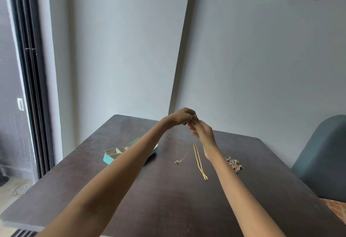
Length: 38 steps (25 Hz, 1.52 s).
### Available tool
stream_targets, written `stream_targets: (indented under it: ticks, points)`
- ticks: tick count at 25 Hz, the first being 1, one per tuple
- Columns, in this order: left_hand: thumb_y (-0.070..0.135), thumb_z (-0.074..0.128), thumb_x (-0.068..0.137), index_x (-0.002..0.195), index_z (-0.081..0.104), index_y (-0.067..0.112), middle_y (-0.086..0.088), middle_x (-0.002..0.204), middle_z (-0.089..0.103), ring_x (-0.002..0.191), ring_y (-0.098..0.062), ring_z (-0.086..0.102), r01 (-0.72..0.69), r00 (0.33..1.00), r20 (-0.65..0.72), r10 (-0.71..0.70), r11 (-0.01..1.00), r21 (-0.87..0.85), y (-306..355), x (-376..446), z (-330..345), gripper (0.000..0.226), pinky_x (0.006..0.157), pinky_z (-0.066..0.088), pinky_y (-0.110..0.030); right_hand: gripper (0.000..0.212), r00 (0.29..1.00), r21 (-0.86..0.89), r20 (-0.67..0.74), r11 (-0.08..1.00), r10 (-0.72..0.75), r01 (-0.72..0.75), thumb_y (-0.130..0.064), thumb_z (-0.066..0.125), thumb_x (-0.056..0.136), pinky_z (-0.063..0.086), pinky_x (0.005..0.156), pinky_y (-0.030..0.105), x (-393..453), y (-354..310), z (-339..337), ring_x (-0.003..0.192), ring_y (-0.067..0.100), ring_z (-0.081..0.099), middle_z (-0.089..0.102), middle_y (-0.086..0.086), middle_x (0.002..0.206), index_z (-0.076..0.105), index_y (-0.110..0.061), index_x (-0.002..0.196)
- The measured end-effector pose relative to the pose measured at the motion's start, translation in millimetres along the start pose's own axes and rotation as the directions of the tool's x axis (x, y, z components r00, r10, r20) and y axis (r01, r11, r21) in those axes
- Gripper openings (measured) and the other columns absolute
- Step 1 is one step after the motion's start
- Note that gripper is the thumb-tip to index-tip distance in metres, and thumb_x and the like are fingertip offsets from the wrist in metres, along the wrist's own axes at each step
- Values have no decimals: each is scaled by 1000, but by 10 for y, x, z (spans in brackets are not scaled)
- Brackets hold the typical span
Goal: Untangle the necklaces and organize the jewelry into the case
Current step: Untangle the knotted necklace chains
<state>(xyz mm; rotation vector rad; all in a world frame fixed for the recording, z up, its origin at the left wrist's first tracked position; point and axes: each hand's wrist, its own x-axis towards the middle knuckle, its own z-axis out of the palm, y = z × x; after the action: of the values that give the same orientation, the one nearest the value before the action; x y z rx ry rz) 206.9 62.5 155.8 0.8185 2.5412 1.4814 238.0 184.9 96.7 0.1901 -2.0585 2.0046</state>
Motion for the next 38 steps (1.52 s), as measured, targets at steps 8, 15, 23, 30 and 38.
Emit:
stream_targets:
  ticks: [8,15,23,30,38]
  points:
    - [17,46,97,86,61,6,-1,65,49,53,-11,41,-104,986,-123,109,993,48,29,-36,-41,22,48,33,-17,10,996,-8,84,999,41,-40,-15,62,90,55,67,16,-57,-19,-124,71,13,65,68,6,79,63,-6,93]
    - [19,46,98,77,60,15,-1,63,51,50,-13,40,-102,976,-194,101,995,5,18,-98,-78,25,44,31,-18,11,931,-98,244,962,273,-256,-12,66,87,58,65,24,-262,287,-131,63,13,66,68,12,80,65,-3,92]
    - [18,43,100,75,59,17,0,64,50,40,-4,41,-92,981,-182,72,990,-108,-116,-309,-22,30,41,30,-16,9,787,-302,413,884,459,-356,-14,66,87,59,66,28,-598,504,-184,65,16,67,67,9,77,64,-6,90]
    - [17,46,98,74,60,15,-2,62,53,39,-6,41,13,993,-115,-20,998,-63,-401,-290,116,28,39,31,-15,7,736,-340,421,844,531,-414,-10,66,86,60,68,31,-694,635,-197,63,17,67,67,10,74,63,-4,88]
    - [15,47,96,73,60,16,-1,64,55,47,-9,46,149,985,-101,-141,986,70,-888,14,309,26,43,38,-15,5,781,-443,300,805,548,-395,-5,62,87,57,51,26,-458,654,-227,54,13,65,60,9,78,61,-2,90]
